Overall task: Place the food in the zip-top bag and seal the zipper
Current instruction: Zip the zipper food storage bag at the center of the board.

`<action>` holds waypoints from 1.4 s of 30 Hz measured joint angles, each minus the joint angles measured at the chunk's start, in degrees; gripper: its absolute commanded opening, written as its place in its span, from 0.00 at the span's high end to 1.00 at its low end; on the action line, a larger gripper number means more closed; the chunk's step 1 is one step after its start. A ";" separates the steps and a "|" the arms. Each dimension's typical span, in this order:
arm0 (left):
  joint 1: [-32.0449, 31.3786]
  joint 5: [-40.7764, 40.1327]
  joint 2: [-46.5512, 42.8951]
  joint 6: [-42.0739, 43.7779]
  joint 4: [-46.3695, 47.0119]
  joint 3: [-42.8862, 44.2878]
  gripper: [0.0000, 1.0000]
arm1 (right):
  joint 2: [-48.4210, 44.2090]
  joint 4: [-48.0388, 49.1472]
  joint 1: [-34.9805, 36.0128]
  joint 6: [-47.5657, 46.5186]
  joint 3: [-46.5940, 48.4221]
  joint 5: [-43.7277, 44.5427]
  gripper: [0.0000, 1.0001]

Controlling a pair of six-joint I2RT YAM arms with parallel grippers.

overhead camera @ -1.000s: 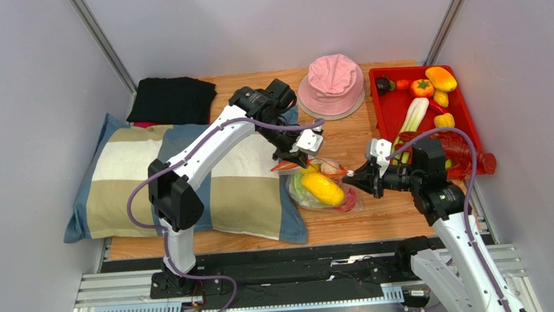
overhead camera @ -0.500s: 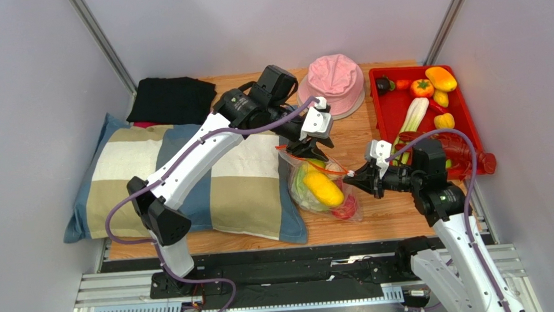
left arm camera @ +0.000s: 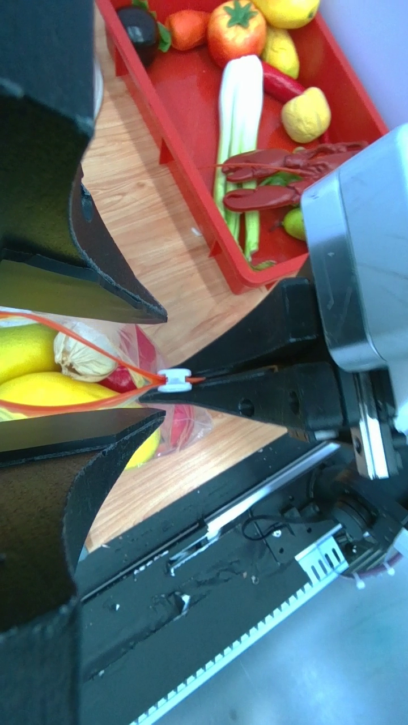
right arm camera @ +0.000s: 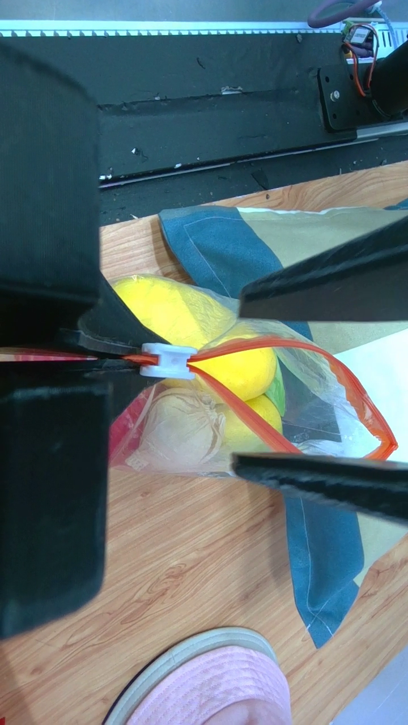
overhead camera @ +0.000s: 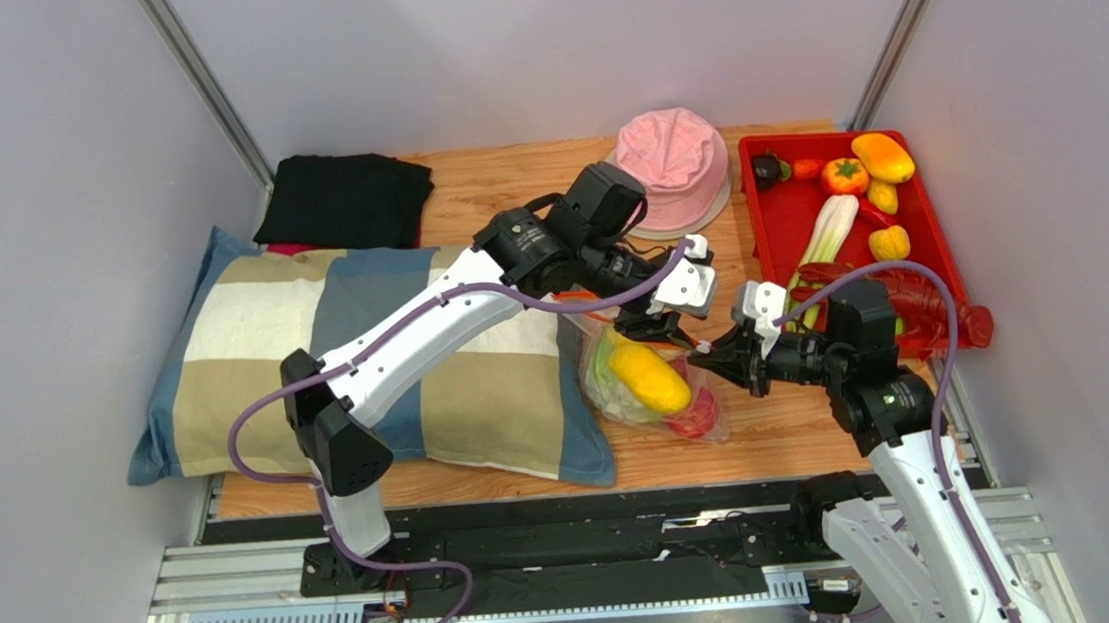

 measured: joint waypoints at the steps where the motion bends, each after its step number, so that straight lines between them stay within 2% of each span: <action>1: -0.11 -0.52 0.28 -0.15 0.35 -0.20 0.50 | 0.00 0.00 0.00 0.02 0.00 0.04 1.00; 6: -0.70 -2.60 1.88 -1.03 1.99 -0.39 0.48 | -0.33 0.04 0.02 0.39 0.00 0.37 1.00; 10: -1.11 -3.45 2.93 -1.11 2.60 -0.50 0.51 | -0.37 0.04 0.02 0.44 0.00 0.44 1.00; 17: -1.46 -3.34 3.54 -1.90 2.58 -0.76 0.78 | -0.13 0.57 -0.02 0.44 0.00 1.42 1.00; 23: -1.70 -3.30 3.61 -1.36 2.16 -1.05 0.94 | 0.17 0.63 -0.02 0.39 0.00 2.12 1.00; 30: -0.09 -1.99 3.61 -0.94 2.27 -2.75 0.92 | 0.11 -1.20 0.02 -0.35 0.00 3.21 1.00; 42: 7.80 -1.16 3.39 1.64 -1.44 -8.04 0.92 | -2.36 -3.39 -0.90 -0.66 0.02 6.86 1.00</action>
